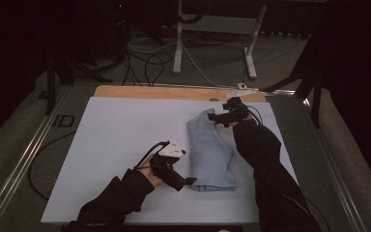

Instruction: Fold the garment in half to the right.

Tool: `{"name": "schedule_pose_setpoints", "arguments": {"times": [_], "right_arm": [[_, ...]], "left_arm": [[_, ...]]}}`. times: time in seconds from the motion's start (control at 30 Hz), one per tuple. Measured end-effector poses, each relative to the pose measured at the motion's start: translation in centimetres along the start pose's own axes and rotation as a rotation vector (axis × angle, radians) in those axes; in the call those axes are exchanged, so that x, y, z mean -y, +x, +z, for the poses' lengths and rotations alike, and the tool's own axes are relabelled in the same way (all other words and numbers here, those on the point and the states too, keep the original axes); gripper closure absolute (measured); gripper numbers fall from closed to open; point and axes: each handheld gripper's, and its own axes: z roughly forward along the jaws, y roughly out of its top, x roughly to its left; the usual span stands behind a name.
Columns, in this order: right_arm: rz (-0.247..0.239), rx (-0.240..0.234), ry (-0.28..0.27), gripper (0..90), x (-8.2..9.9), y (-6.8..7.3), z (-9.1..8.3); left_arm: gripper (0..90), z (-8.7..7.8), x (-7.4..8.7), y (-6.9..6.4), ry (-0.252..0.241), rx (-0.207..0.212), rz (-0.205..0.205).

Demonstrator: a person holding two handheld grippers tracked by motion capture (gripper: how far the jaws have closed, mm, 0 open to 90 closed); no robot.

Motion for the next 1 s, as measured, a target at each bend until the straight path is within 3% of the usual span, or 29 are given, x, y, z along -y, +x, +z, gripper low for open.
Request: {"name": "schedule_pose_setpoints", "arguments": {"times": [0.17,0.23,0.4,0.47,0.6,0.63,0.73,0.83,0.93,1.0], "right_arm": [[0.034,0.003,0.032,10.5,0.2,0.0,1.2],[0.04,0.013,0.039,14.3,0.3,-0.1,1.7],[0.064,0.067,0.07,26.1,0.9,-0.5,3.2],[0.085,0.067,0.086,29.4,1.3,-0.7,3.6],[0.082,0.069,0.122,35.0,1.8,-0.8,4.3],[0.084,0.07,0.158,38.1,2.3,-0.8,4.7],[0.085,0.069,0.198,40.4,2.7,-0.9,5.2],[0.092,0.083,0.235,44.0,3.1,-1.0,5.4],[0.099,0.066,0.243,49.1,3.3,-1.1,5.4],[0.098,0.056,0.266,57.8,3.5,-0.9,5.5]], "left_arm": [[0.8,-1.9,2.2,0.7,-0.013,-0.034,-0.015],[0.8,-2.6,3.2,0.9,-0.003,-0.064,-0.026],[0.8,-4.4,5.6,1.8,0.013,-0.132,-0.095],[0.8,-5.1,6.4,2.1,0.015,-0.145,-0.109],[0.8,-5.9,7.5,2.4,0.014,-0.182,-0.123],[0.7,-6.4,8.4,2.6,0.009,-0.203,-0.145],[0.8,-7.1,9.3,2.7,-0.012,-0.231,-0.16],[0.8,-7.6,9.9,2.6,-0.041,-0.245,-0.141],[0.8,-7.8,10.3,2.6,-0.055,-0.238,-0.141],[0.8,-8.2,11.0,2.7,-0.071,-0.229,-0.153]]}}
